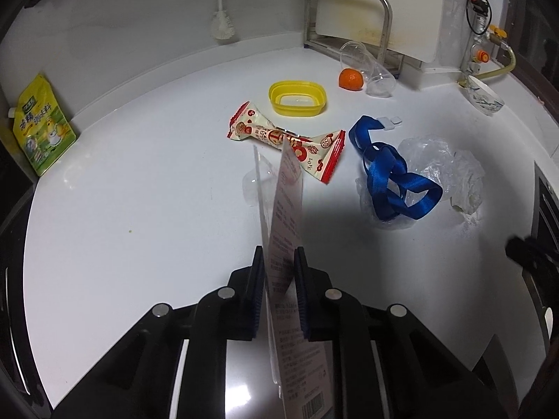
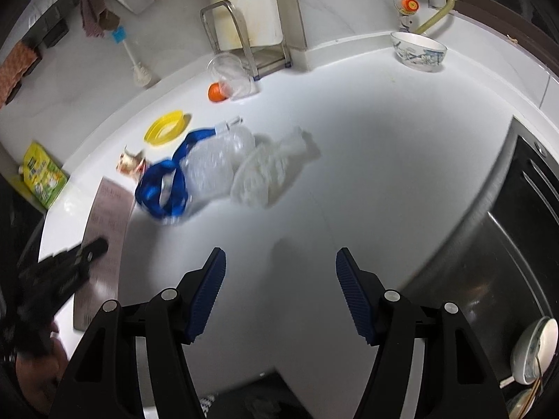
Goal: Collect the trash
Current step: 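Grasp the pink receipt with the left tool while the right tool approaches the white tissue, then lift the receipt with the left tool while the right tool grasps the white tissue, then move both tools over the basket and release the receipt and tissue, then withdraw both tools and reach toward the blue lanyard and candy wrapper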
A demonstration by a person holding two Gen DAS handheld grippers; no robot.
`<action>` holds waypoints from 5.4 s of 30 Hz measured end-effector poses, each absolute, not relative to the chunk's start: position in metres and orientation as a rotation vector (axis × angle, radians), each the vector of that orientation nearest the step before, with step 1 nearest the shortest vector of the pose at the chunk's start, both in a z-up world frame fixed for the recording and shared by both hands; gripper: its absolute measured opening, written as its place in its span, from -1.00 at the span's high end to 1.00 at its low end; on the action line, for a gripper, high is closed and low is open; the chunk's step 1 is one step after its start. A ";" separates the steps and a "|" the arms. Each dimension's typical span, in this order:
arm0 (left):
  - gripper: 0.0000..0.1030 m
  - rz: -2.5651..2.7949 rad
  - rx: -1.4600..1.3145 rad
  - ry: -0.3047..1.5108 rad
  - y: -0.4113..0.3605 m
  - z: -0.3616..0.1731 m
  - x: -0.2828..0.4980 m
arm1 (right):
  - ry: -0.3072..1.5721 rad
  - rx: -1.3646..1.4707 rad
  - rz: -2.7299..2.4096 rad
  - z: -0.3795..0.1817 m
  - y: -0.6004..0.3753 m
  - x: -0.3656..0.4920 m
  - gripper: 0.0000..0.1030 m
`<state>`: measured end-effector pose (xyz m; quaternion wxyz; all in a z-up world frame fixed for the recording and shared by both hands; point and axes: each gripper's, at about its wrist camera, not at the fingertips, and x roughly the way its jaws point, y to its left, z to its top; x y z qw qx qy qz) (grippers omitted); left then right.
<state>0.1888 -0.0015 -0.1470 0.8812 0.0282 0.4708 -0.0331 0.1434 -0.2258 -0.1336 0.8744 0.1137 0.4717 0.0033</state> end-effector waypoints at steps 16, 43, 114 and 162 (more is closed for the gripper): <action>0.76 -0.164 0.071 0.983 0.014 -0.143 0.196 | 1.031 0.269 -0.056 -0.157 -0.221 0.224 -0.18; 0.79 -0.193 0.064 0.914 0.017 -0.104 0.150 | 0.964 0.263 0.018 -0.109 -0.203 0.127 0.80; -0.10 -0.240 0.092 1.057 -0.078 -0.125 -0.046 | 1.148 0.256 0.219 -0.153 -0.231 -0.097 0.10; -0.61 -0.163 0.045 0.929 0.058 -0.103 0.231 | 0.973 0.180 0.059 -0.111 -0.124 0.183 0.01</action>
